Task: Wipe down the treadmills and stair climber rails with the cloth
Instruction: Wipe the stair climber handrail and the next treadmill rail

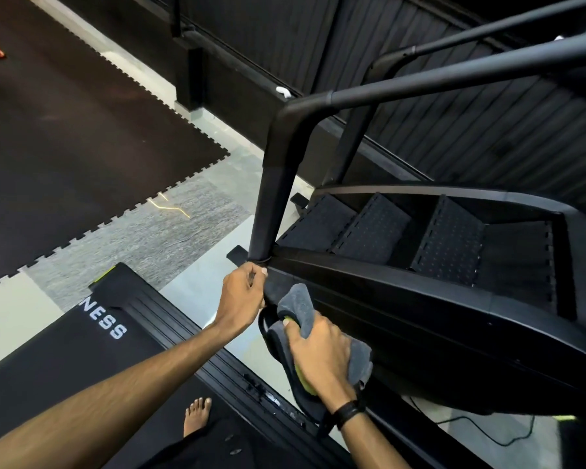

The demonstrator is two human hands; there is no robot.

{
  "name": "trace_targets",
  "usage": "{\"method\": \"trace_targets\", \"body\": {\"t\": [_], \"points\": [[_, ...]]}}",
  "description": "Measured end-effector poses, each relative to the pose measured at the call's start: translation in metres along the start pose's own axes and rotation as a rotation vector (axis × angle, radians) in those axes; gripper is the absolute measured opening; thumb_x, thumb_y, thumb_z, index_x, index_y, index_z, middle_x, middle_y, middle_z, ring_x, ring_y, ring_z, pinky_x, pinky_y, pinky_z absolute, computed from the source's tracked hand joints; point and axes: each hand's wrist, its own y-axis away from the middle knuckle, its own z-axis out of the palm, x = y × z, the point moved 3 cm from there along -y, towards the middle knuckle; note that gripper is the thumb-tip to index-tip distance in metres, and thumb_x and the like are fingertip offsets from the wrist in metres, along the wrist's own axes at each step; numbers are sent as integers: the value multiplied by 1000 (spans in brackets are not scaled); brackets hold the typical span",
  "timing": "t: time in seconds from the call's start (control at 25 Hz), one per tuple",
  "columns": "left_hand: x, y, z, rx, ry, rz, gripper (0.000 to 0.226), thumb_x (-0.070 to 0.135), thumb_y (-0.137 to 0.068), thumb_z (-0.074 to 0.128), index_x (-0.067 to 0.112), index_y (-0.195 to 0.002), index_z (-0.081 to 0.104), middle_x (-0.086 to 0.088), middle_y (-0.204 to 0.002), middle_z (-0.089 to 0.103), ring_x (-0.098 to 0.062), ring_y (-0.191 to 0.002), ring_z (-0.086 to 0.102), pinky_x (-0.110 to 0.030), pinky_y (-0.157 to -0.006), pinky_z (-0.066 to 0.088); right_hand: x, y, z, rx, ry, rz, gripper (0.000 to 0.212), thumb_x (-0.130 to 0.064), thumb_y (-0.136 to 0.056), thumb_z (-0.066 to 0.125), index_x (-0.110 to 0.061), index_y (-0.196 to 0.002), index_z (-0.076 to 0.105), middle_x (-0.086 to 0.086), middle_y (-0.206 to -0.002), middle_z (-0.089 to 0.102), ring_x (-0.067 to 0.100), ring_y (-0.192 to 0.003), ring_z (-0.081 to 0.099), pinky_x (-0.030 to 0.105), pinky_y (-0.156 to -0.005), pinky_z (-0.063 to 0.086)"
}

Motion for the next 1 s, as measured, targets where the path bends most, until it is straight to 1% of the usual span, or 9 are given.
{"method": "trace_targets", "body": {"t": [0.08,0.28,0.4,0.52,0.72,0.8,0.88,0.92,1.0], "points": [[-3,0,0,4,21,5,24,20,-102,54,7,-83,61,1,-39,55,-3,-30,43,-13,-39,34,-13,2,5,47,41,-36,51,-59,-93,43,-21,-123,60,2,-119,68,23,-115,62,42,-99,44],[-9,-4,3,24,-90,-2,24,30,-100,58,20,-78,63,15,-41,49,-4,-36,39,-18,-43,26,-25,-9,14,13,90,-31,52,-58,-94,40,-21,-126,58,2,-123,66,23,-118,58,46,-102,40],[-11,-2,4,41,-137,-52,24,30,-96,59,21,-76,65,9,-49,55,-5,-44,44,-29,-51,35,-24,-9,17,1,85,-23,53,-59,-94,39,-21,-127,57,2,-124,66,23,-119,58,47,-103,38],[-10,4,7,31,-154,-73,22,26,-95,59,18,-76,67,-2,-65,67,-20,-61,58,-40,-65,50,-24,-9,14,13,83,-21,50,-57,-94,41,-21,-124,58,2,-122,66,24,-118,59,46,-102,39],[-5,5,7,20,-171,-72,21,25,-95,59,18,-77,67,-3,-69,69,-26,-70,65,-41,-69,53,-27,-12,10,-20,42,1,48,-58,-92,46,-20,-119,60,5,-117,67,27,-115,60,48,-100,41],[-4,5,8,31,-201,-67,22,27,-95,59,21,-75,65,0,-66,66,-25,-68,62,-37,-65,49,-24,-22,12,-83,-11,34,54,-64,-87,47,-20,-115,62,9,-116,68,33,-113,61,48,-98,42],[-2,7,8,72,-245,-48,22,28,-96,58,24,-74,61,4,-65,63,-21,-65,59,-33,-61,43,-16,-40,13,-221,-128,107,66,-71,-80,51,-18,-116,65,12,-118,68,37,-113,61,45,-95,45],[-1,7,8,94,-256,-36,21,28,-96,58,25,-75,60,7,-67,62,-18,-64,58,-32,-62,40,-10,-49,12,-304,-236,148,69,-73,-78,55,-17,-116,67,12,-118,69,35,-112,62,42,-94,47],[3,8,12,107,-249,4,16,27,-95,57,28,-80,59,11,-75,61,-15,-70,57,-31,-66,37,2,-65,9,-453,-448,233,60,-63,-81,66,-14,-116,71,9,-119,71,28,-108,65,39,-97,50]]}}
